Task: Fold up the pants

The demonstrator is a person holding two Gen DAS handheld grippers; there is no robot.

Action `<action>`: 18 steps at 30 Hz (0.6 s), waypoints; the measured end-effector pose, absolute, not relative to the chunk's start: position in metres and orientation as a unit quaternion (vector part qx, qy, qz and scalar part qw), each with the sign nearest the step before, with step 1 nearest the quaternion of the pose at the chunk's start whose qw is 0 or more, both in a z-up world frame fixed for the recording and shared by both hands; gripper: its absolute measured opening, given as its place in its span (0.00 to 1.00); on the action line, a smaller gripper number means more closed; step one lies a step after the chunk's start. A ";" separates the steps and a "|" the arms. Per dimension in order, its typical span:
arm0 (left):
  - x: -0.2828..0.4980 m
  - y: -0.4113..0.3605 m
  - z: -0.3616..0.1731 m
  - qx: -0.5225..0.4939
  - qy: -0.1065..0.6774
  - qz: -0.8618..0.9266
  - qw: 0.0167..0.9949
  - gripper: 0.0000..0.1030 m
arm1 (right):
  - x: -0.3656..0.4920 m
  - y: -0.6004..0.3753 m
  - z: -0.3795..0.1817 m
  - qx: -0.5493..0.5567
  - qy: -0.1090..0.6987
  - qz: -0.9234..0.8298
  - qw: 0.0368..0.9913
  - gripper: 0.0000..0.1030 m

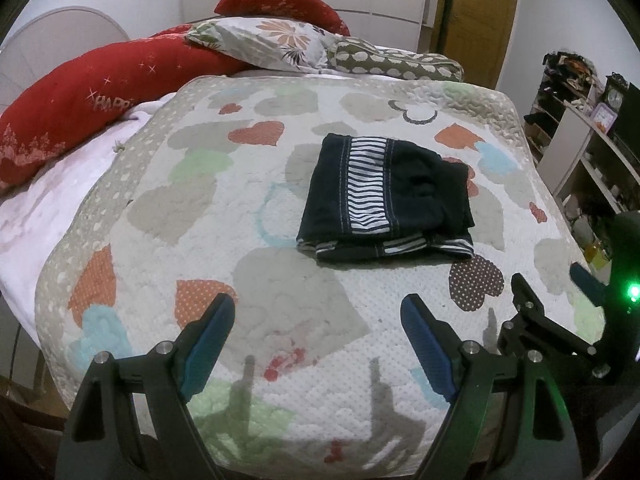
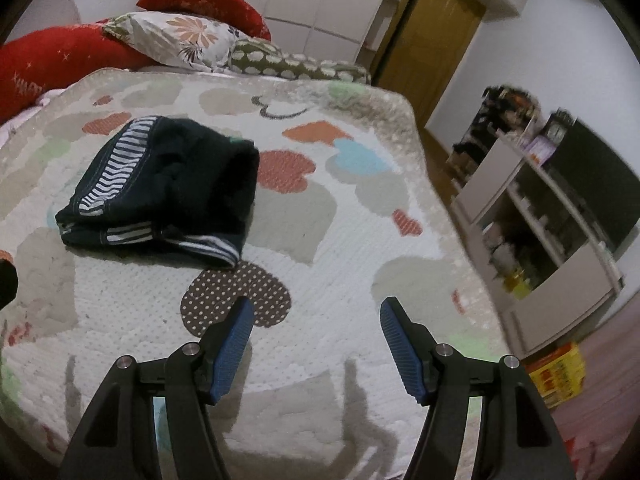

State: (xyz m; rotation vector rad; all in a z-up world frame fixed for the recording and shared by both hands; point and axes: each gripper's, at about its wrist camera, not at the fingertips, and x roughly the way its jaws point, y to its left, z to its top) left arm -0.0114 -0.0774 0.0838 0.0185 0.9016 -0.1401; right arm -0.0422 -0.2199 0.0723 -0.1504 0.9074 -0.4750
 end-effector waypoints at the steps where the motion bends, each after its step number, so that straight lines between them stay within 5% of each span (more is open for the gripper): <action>1: -0.011 -0.077 0.084 0.010 0.436 -0.068 0.898 0.82 | -0.043 -0.217 0.075 -0.081 0.428 -0.229 0.871 0.71; 18: -0.011 -0.083 0.078 0.013 0.446 -0.073 0.892 0.82 | -0.047 -0.219 0.084 -0.056 0.419 -0.200 0.884 0.73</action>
